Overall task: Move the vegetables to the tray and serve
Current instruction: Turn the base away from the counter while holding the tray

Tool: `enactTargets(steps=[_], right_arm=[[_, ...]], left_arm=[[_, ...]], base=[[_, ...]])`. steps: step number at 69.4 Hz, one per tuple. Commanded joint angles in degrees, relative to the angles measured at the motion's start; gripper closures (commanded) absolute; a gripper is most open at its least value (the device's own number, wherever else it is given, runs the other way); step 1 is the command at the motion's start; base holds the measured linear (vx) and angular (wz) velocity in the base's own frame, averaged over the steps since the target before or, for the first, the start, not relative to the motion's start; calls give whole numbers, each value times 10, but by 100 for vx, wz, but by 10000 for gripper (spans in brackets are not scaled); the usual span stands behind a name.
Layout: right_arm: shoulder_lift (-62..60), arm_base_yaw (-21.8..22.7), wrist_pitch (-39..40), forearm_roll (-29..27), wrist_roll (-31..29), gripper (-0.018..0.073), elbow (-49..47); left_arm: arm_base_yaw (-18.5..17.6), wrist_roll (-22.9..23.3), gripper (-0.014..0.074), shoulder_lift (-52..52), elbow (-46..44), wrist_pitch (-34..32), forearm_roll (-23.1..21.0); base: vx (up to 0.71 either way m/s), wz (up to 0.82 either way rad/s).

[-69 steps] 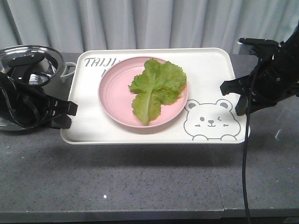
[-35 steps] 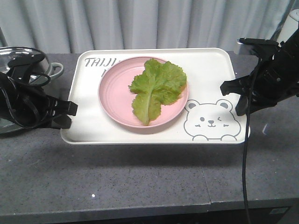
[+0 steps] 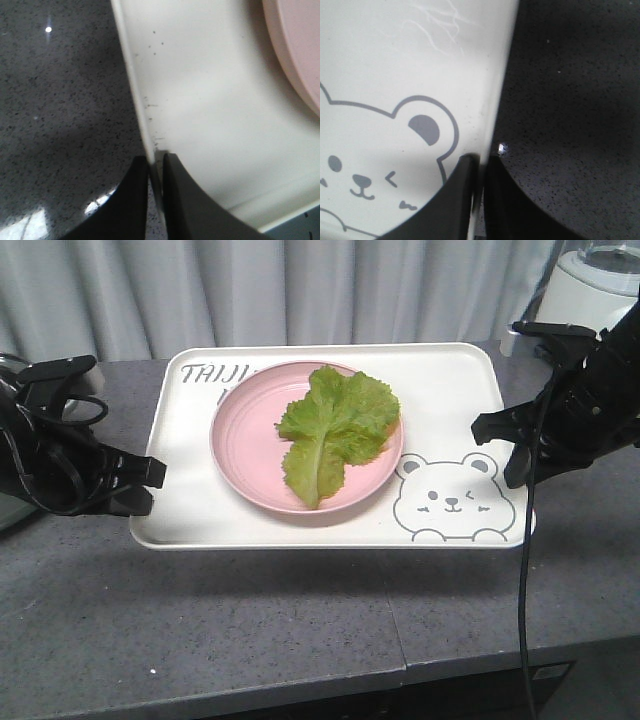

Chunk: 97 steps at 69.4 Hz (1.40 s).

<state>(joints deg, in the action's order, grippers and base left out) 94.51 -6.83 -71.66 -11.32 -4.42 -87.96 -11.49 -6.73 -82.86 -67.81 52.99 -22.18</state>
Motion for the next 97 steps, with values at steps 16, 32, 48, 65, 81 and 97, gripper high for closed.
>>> enactTargets(steps=[16,32,48,65,81,97], right_arm=[[-29,-4,25,-43,-16,565,-14],[-29,-4,25,-43,-16,565,-14],[-29,-4,25,-43,-16,565,-14],[-29,-4,25,-43,-16,565,-14],[-29,-4,25,-43,-16,565,-14],[-29,-4,25,-43,-16,565,-14]], left_arm=[[-8,-16,602,25,-17,-22,-62],[-8,-16,602,25,-17,-22,-62],[-8,-16,602,25,-17,-22,-62],[-8,-16,602,25,-17,-22,-62],[-8,-16,602,25,-17,-22,-62],[-8,-16,602,25,-17,-22,-62]], base=[[1,-24],[1,-28],[0,-30],[0,-29],[0,-27],[0,-25]])
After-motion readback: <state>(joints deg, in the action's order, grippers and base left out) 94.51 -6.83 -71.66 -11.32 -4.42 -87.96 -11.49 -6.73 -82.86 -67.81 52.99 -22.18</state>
